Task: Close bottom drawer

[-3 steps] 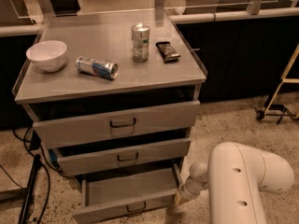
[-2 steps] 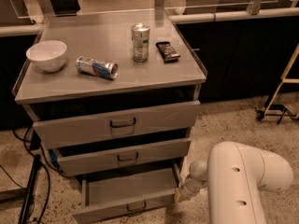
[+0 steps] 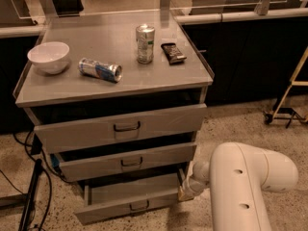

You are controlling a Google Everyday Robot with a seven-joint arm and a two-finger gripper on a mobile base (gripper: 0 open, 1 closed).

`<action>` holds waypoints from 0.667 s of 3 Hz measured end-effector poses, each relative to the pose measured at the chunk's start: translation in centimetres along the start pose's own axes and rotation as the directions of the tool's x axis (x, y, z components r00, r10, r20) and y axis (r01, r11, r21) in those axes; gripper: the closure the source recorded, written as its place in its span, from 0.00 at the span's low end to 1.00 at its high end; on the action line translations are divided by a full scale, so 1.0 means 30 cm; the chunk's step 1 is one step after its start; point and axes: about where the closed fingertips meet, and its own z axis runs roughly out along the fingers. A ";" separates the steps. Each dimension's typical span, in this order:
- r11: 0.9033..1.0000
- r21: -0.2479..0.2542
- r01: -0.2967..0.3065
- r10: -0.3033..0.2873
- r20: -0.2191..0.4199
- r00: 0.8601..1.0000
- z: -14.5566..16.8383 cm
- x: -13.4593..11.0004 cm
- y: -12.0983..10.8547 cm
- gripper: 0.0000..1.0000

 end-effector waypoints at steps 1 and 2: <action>1.000 -0.002 -0.009 0.009 0.000 1.000 0.005 -0.004 -0.001 1.00; 1.000 -0.009 -0.028 0.028 -0.005 1.000 0.014 -0.012 -0.004 1.00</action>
Offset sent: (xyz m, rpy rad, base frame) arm 0.0102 -0.0019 -0.0044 0.0119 0.0220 -0.0459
